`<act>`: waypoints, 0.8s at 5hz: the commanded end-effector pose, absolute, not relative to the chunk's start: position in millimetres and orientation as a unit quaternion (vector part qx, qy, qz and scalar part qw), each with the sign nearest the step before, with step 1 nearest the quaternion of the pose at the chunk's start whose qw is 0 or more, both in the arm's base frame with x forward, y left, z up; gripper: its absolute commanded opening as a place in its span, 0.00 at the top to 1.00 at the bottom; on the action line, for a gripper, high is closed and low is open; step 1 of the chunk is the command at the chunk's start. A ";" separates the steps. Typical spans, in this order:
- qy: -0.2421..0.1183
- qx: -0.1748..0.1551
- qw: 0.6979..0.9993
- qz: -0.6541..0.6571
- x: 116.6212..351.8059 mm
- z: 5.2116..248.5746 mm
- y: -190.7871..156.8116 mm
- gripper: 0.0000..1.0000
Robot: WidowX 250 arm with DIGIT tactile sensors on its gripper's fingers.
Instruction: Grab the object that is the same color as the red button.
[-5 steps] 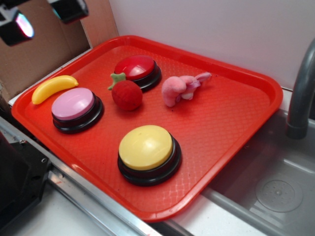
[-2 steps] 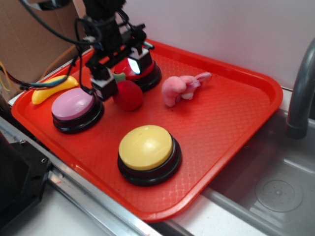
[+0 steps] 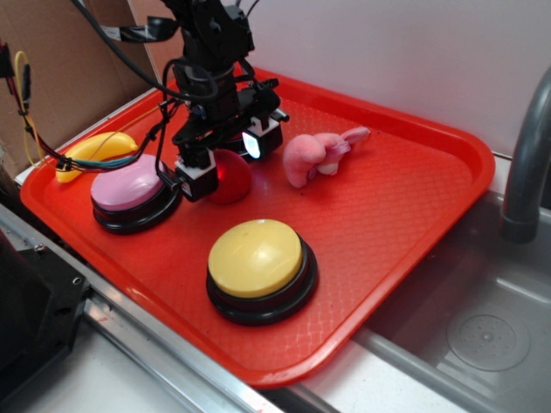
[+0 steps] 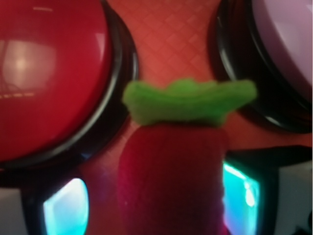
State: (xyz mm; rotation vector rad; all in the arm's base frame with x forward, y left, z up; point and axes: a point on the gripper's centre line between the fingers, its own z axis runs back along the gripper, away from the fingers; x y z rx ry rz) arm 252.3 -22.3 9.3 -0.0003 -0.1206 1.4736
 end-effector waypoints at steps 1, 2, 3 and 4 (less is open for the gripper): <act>-0.077 -0.027 0.753 0.653 249.6 12.8 -25.2 1.00; -0.095 -0.041 0.803 0.587 250.1 33.6 -24.8 1.00; -0.106 -0.049 0.869 0.481 252.4 62.4 -26.7 1.00; -0.101 -0.035 0.924 0.366 250.7 91.7 -33.4 1.00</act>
